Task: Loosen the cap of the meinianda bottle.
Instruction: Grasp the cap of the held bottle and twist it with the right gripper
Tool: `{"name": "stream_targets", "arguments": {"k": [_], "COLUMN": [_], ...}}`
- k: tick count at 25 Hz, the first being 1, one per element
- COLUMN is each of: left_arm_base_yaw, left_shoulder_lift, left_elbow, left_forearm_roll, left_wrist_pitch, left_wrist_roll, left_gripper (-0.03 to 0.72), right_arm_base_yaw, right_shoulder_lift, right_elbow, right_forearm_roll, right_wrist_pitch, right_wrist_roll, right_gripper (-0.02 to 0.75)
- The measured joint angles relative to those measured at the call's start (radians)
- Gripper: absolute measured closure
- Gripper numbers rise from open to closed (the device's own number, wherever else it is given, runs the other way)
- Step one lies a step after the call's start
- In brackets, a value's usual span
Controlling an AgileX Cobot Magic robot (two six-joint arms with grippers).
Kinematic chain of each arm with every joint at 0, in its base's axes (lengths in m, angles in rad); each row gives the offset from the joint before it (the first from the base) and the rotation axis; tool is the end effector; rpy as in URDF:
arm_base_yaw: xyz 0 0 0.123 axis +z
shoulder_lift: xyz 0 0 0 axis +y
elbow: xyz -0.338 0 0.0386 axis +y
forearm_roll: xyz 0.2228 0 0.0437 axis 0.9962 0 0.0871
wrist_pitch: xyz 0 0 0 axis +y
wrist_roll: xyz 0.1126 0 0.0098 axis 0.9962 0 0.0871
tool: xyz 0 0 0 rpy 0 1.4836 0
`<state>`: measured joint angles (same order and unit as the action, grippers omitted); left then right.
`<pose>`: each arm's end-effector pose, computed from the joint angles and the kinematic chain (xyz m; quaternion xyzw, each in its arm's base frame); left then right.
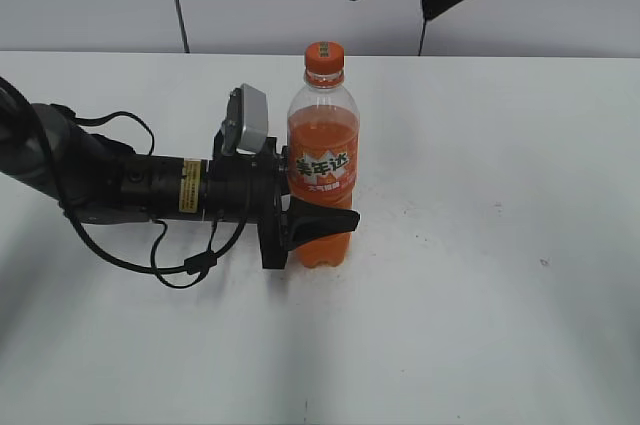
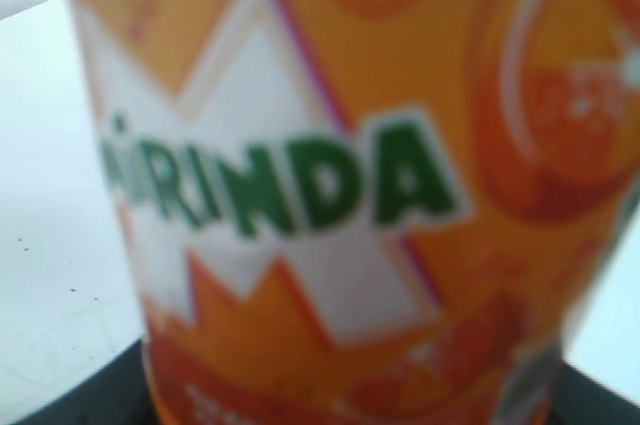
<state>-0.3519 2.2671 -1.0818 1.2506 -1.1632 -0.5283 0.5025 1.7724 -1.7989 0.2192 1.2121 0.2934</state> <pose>0.3605 -0.2373 0.1425 0.4998 0.6007 -0.4313 0.4509 0.3203 0.2023 0.3979 -0.0876 0.9625 0.1902 0.1724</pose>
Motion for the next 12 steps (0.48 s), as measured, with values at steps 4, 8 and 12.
{"name": "stream_targets", "arguments": {"k": [4, 8, 12], "left_arm_base_yaw": [0.0, 0.0, 0.0], "left_shoulder_lift": [0.0, -0.001, -0.001], "left_elbow": [0.0, 0.0, 0.0], "left_forearm_roll": [0.002, 0.003, 0.004], "left_wrist_pitch": [0.0, -0.001, -0.001], "left_wrist_roll": [0.0, 0.0, 0.0], "left_gripper": [0.287, 0.287, 0.287], "right_arm_base_yaw": [0.044, 0.08, 0.101], "right_shoulder_lift": [0.043, 0.05, 0.05], "right_elbow": [-0.023, -0.023, -0.024], "right_forearm_roll": [0.001, -0.016, -0.036], "right_wrist_pitch": [0.001, 0.002, -0.002], "right_wrist_roll": [0.028, 0.053, 0.08], "right_gripper": [0.214, 0.214, 0.214]}}
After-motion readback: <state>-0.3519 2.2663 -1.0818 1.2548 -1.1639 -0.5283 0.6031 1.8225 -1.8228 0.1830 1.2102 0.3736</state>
